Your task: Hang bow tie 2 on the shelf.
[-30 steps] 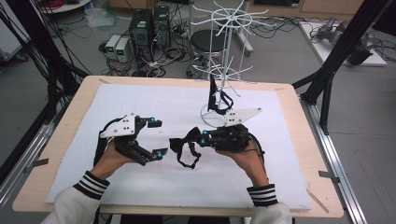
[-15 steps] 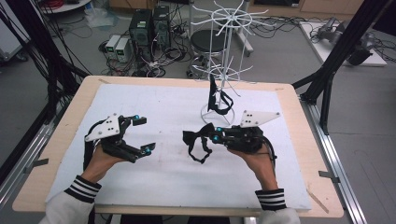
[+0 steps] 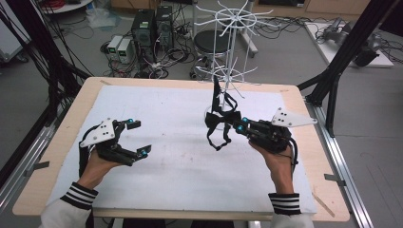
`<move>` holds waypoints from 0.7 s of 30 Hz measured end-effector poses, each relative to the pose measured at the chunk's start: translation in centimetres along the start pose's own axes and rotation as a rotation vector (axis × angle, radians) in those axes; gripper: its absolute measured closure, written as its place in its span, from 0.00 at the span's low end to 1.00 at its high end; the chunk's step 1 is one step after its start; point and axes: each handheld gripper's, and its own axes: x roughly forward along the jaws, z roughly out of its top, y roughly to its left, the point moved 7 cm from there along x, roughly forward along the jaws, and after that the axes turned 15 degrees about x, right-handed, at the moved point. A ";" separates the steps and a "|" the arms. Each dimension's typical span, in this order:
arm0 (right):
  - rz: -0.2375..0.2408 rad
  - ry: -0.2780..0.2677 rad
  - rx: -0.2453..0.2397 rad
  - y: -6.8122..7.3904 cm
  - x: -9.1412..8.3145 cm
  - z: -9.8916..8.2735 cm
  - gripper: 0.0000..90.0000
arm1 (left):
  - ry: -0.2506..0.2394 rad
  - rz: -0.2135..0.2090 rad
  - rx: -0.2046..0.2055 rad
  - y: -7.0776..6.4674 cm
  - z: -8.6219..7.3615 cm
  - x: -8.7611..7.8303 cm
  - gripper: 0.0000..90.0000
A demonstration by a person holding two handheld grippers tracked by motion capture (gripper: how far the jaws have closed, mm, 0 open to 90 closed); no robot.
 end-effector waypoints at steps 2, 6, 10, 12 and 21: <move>-0.016 -0.020 0.000 -0.2 -0.3 0.3 0.97 | 0.003 -0.002 -0.005 -0.1 -0.1 0.0 0.07; -0.046 -0.050 -0.007 -0.5 -0.8 0.8 0.97 | 0.000 0.004 -0.005 -0.1 -0.3 -0.1 0.07; -0.071 -0.073 -0.011 -0.9 -1.3 1.4 0.97 | 0.010 0.013 -0.007 -0.1 -0.7 -0.2 0.07; -0.086 -0.092 -0.014 -1.1 -1.5 1.8 0.97 | 0.012 0.012 -0.011 -0.1 -0.8 -0.2 0.07; -0.121 -0.133 -0.012 -2.4 -2.7 3.7 0.97 | 0.010 0.010 -0.012 -0.1 -0.9 -0.2 0.07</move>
